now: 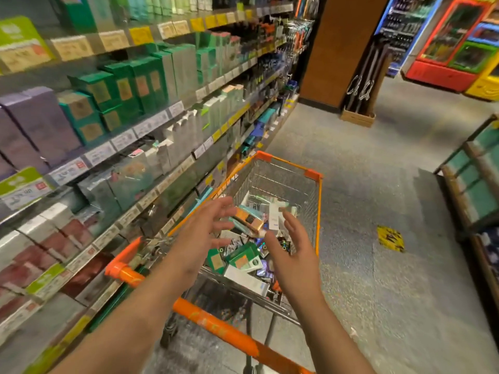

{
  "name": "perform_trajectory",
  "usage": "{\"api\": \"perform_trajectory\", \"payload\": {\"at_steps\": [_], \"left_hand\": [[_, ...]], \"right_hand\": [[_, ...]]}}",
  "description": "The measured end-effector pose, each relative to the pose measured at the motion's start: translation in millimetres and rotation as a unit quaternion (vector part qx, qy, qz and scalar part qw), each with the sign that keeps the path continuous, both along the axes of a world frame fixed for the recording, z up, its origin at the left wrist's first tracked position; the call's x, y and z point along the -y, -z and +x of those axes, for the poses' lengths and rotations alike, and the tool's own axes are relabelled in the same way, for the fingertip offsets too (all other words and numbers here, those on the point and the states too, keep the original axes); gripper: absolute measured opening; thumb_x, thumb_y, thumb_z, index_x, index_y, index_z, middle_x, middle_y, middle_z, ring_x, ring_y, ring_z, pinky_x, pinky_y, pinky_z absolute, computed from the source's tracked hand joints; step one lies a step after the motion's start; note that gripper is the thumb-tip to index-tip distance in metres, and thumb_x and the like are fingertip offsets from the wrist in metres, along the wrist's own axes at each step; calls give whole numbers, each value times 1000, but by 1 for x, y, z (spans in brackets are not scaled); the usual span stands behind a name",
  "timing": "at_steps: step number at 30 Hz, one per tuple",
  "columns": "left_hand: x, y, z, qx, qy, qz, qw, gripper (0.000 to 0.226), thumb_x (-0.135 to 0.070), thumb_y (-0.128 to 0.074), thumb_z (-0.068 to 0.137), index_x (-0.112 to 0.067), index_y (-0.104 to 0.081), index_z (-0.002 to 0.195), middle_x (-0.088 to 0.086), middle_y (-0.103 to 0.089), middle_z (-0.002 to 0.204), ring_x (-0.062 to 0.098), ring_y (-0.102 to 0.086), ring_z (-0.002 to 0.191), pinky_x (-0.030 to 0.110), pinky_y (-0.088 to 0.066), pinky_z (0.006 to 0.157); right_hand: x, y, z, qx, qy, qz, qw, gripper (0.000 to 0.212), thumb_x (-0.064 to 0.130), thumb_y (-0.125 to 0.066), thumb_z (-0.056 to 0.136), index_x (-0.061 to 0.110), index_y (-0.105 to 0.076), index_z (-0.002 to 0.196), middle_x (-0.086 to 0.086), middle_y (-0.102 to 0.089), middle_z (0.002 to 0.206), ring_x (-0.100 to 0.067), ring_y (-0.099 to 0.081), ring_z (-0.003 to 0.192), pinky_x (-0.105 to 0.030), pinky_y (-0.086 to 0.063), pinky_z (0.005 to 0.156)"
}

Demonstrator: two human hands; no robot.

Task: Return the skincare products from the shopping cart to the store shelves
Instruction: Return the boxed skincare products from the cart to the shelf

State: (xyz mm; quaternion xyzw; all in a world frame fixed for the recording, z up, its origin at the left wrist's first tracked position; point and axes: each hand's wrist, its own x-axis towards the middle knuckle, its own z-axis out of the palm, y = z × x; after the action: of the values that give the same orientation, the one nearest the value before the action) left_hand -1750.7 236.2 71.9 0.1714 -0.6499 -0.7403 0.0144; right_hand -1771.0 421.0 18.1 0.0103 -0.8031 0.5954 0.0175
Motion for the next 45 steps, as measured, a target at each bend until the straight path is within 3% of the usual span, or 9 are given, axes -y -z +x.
{"api": "perform_trajectory", "payload": {"at_steps": [5, 11, 15, 18, 24, 31, 39, 43, 45], "left_hand": [[3, 12, -18, 19, 34, 9, 999, 51, -62, -51, 85, -31, -68, 122, -11, -76, 113, 18, -70, 109, 48, -57, 96], [19, 31, -51, 53, 80, 29, 995, 52, -62, -46, 81, -33, -68, 119, -10, -75, 114, 19, -69, 111, 46, -57, 95], [43, 45, -74, 72, 107, 19, 991, 40, -57, -47, 98, -31, -67, 120, -5, -74, 119, 19, -69, 110, 44, -58, 94], [61, 55, -89, 91, 112, 22, 989, 55, -63, -49, 80, -31, -69, 120, -8, -76, 113, 17, -72, 106, 43, -59, 92], [69, 75, -109, 133, 125, 21, 983, 41, -59, -48, 93, -31, -68, 117, -5, -75, 115, 21, -70, 108, 42, -58, 90], [57, 102, -130, 187, 130, -17, 974, 31, -44, -40, 107, -32, -67, 114, -5, -74, 116, 19, -69, 109, 48, -54, 102], [38, 138, -160, 260, 62, -19, 963, 28, -33, -50, 105, -17, -66, 122, 8, -72, 120, 24, -66, 99, 46, -52, 97], [34, 165, -164, 271, 44, -39, 961, 17, -32, -55, 102, -24, -70, 107, 3, -74, 106, 15, -66, 78, 34, -51, 73], [33, 175, -164, 280, 42, -43, 958, 19, -34, -57, 101, -23, -71, 107, 2, -76, 102, 18, -67, 83, 38, -53, 78]], "right_hand": [[-5, 14, -8, 53, 5, 13, 998, 44, 35, -71, 96, 51, -48, 131, 42, -48, 118, 23, -56, 95, -3, -44, 72], [5, 33, -21, 113, 41, 10, 993, 48, 37, -72, 96, 41, -53, 139, 23, -51, 136, 1, -46, 132, -20, -40, 95], [17, 47, -32, 150, 69, 17, 986, 45, 41, -72, 95, 39, -56, 136, 13, -57, 141, -4, -53, 131, -30, -48, 103], [24, 64, -38, 186, 80, 47, 978, 48, 47, -72, 93, 40, -57, 138, 8, -63, 138, -10, -59, 128, -42, -48, 110], [22, 92, -46, 275, 73, 76, 956, 55, 48, -74, 91, 34, -55, 142, 6, -67, 130, -9, -67, 113, -21, -50, 81], [7, 140, -72, 380, 42, 100, 919, 69, 53, -76, 84, 27, -55, 144, -6, -66, 135, -20, -68, 114, -44, -53, 104], [0, 223, -112, 456, -20, 115, 882, 53, 32, -72, 97, 17, -52, 144, -7, -67, 120, -20, -65, 90, -26, -54, 82], [-2, 260, -131, 513, -105, 145, 840, 60, 24, -62, 104, 8, -34, 155, -17, -54, 145, -14, -56, 85, -3, -38, 45], [3, 277, -143, 501, -133, 173, 838, 70, 44, -61, 100, 11, -34, 156, -17, -49, 153, -20, -63, 96, -9, -52, 69]]}}
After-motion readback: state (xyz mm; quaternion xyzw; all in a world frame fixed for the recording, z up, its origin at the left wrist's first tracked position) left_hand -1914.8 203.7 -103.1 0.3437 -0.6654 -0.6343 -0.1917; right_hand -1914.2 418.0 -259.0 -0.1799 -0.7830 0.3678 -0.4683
